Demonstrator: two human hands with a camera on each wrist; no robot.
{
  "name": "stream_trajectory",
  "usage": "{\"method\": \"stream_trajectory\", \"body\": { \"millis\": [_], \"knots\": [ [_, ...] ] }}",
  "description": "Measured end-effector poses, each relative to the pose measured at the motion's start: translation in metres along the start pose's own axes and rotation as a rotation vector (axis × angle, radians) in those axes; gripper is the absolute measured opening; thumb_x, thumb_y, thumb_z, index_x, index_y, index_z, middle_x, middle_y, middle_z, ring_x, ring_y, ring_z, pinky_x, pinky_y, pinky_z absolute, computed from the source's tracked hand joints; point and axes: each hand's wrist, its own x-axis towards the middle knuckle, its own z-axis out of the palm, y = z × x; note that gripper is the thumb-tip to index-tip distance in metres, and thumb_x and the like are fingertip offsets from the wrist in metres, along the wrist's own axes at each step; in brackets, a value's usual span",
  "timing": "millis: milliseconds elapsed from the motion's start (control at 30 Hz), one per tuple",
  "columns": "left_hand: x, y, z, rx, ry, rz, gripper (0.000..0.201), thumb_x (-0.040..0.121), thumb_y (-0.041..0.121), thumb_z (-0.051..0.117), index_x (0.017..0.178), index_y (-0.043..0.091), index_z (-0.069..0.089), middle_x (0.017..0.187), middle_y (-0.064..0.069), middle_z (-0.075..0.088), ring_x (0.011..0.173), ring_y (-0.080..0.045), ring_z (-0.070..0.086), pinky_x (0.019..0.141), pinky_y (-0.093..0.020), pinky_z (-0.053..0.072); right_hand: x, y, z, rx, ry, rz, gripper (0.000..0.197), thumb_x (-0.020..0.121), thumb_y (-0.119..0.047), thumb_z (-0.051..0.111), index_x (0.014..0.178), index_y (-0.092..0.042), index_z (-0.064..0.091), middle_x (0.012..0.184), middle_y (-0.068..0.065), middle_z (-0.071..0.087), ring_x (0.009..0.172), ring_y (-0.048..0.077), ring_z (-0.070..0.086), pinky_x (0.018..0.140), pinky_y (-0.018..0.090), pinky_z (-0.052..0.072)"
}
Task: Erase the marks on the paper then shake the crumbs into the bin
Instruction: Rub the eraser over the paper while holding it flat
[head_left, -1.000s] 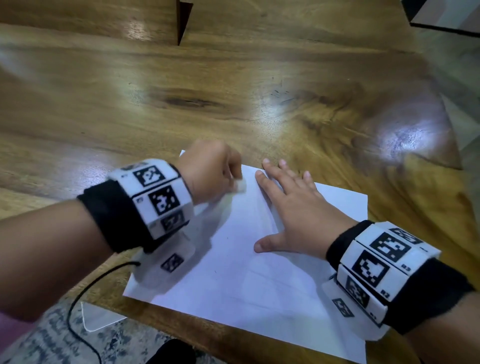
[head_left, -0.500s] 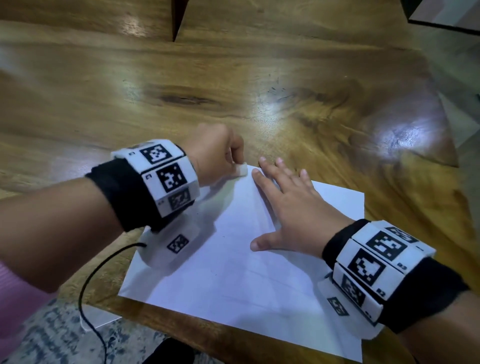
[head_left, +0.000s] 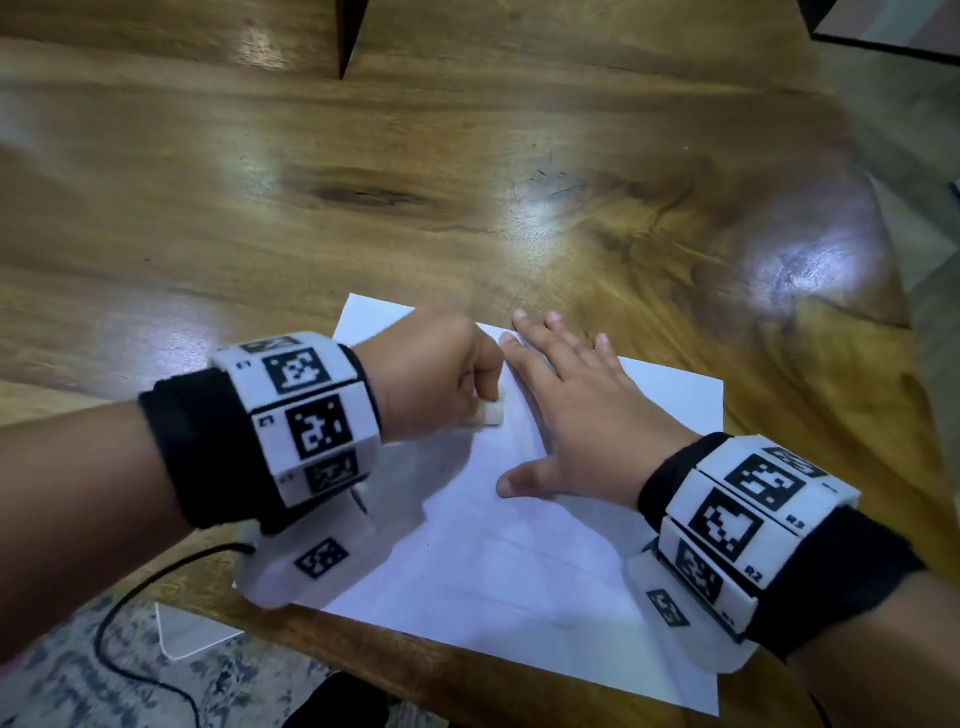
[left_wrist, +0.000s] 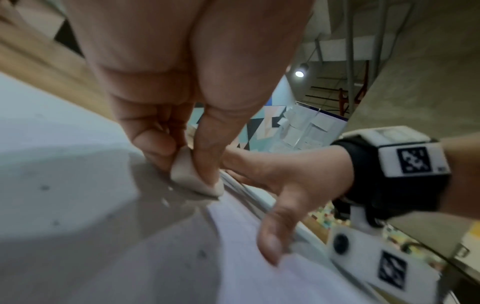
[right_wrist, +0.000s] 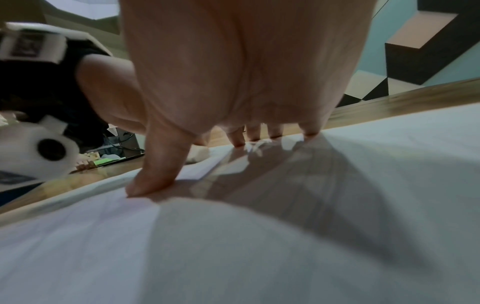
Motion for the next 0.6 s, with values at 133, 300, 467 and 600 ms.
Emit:
{"method": "stream_trajectory", "body": {
  "millis": [133, 300, 467, 600],
  "knots": [
    [0.019, -0.003, -0.019, 0.002, 0.161, -0.087, 0.013, 0.073, 0.017, 0.069, 0.085, 0.012, 0.069, 0.066, 0.003, 0.059, 0.069, -0.016, 0.056, 0.058, -0.022, 0.038, 0.0, 0.0, 0.0, -0.008, 0.003, -0.003, 0.119, 0.066, -0.064, 0.066, 0.147, -0.024, -0.011, 0.153, -0.009, -0.026, 0.141, 0.013, -0.026, 0.117, 0.043, -0.011],
    [0.004, 0.002, -0.001, -0.001, 0.045, -0.013, 0.007, 0.074, 0.018, 0.069, 0.079, 0.014, 0.068, 0.052, 0.015, 0.048, 0.054, -0.005, 0.048, 0.052, -0.013, 0.034, 0.0, 0.0, 0.0, 0.007, 0.011, -0.003, 0.118, 0.065, -0.064, 0.067, 0.147, -0.025, -0.009, 0.154, -0.01, -0.026, 0.141, 0.013, -0.025, 0.117, 0.043, -0.011],
    [0.012, 0.001, -0.011, 0.011, 0.062, -0.04, 0.013, 0.071, 0.018, 0.068, 0.084, 0.015, 0.07, 0.056, 0.013, 0.052, 0.06, -0.01, 0.05, 0.054, -0.015, 0.035, 0.0, 0.0, 0.0, 0.003, 0.005, -0.002, 0.119, 0.066, -0.064, 0.066, 0.147, -0.023, -0.009, 0.154, -0.009, -0.026, 0.141, 0.013, -0.026, 0.117, 0.043, -0.011],
    [0.021, 0.0, -0.017, 0.038, 0.204, -0.057, 0.011, 0.074, 0.018, 0.067, 0.083, 0.012, 0.069, 0.064, 0.004, 0.056, 0.068, -0.017, 0.053, 0.061, -0.021, 0.034, 0.0, 0.0, 0.0, -0.004, 0.004, -0.001, 0.119, 0.066, -0.064, 0.066, 0.147, -0.023, -0.011, 0.154, -0.009, -0.026, 0.141, 0.013, -0.026, 0.117, 0.043, -0.011]
  ]
}}
